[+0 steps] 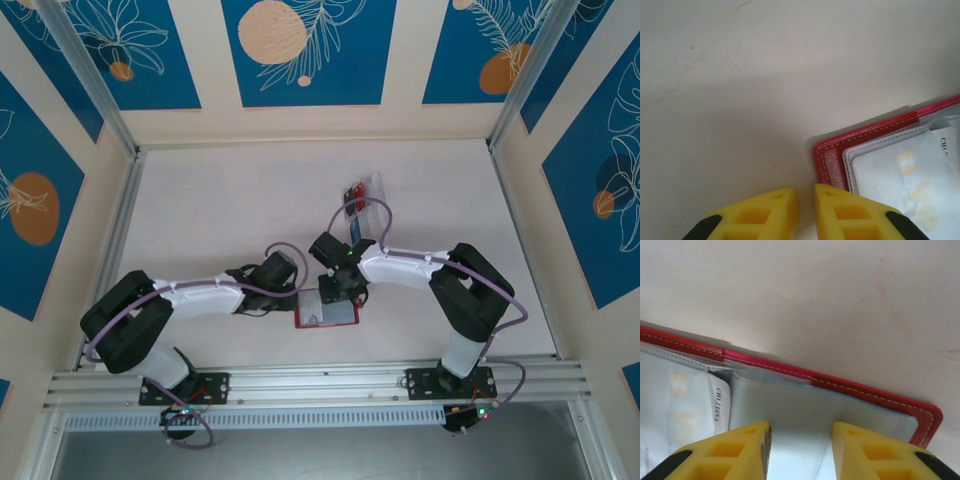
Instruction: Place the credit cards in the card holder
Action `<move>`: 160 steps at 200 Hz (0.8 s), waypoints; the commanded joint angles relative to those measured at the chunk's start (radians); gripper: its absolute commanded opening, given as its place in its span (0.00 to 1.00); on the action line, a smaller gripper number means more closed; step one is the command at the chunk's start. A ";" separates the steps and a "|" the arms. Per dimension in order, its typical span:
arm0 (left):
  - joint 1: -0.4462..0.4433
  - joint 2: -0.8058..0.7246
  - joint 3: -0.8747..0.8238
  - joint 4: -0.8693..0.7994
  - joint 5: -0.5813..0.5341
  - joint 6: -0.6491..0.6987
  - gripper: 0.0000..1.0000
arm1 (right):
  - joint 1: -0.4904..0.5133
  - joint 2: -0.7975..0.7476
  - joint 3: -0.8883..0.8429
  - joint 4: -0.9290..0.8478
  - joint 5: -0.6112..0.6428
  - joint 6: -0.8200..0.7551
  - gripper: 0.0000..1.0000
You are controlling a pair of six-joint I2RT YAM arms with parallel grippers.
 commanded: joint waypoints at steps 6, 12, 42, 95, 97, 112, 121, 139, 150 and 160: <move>-0.019 0.070 -0.015 0.036 0.028 -0.003 0.18 | 0.036 0.045 0.009 -0.045 0.054 0.023 0.36; -0.019 0.070 -0.013 0.035 0.028 -0.002 0.18 | 0.041 0.048 0.011 -0.050 0.064 0.027 0.34; -0.020 0.068 -0.012 0.035 0.027 -0.002 0.18 | 0.053 0.054 0.012 -0.057 0.078 0.032 0.18; -0.019 0.064 -0.019 0.031 0.024 -0.004 0.18 | 0.051 0.021 0.037 -0.094 0.109 0.020 0.05; -0.019 0.064 -0.019 0.032 0.023 -0.005 0.18 | 0.048 0.020 0.038 -0.096 0.110 0.018 0.05; -0.019 0.064 -0.021 0.033 0.022 -0.006 0.18 | 0.040 0.000 0.041 -0.103 0.107 0.010 0.02; -0.020 0.064 -0.022 0.034 0.022 -0.006 0.19 | 0.029 -0.012 0.041 -0.107 0.100 0.004 0.00; -0.019 0.064 -0.023 0.037 0.024 -0.006 0.18 | 0.015 -0.037 0.044 -0.101 0.059 -0.007 0.00; -0.020 0.066 -0.022 0.037 0.025 -0.006 0.18 | 0.014 -0.047 0.047 -0.089 0.022 -0.012 0.00; -0.019 0.066 -0.021 0.037 0.025 -0.004 0.19 | 0.014 -0.052 0.052 -0.078 -0.010 -0.016 0.00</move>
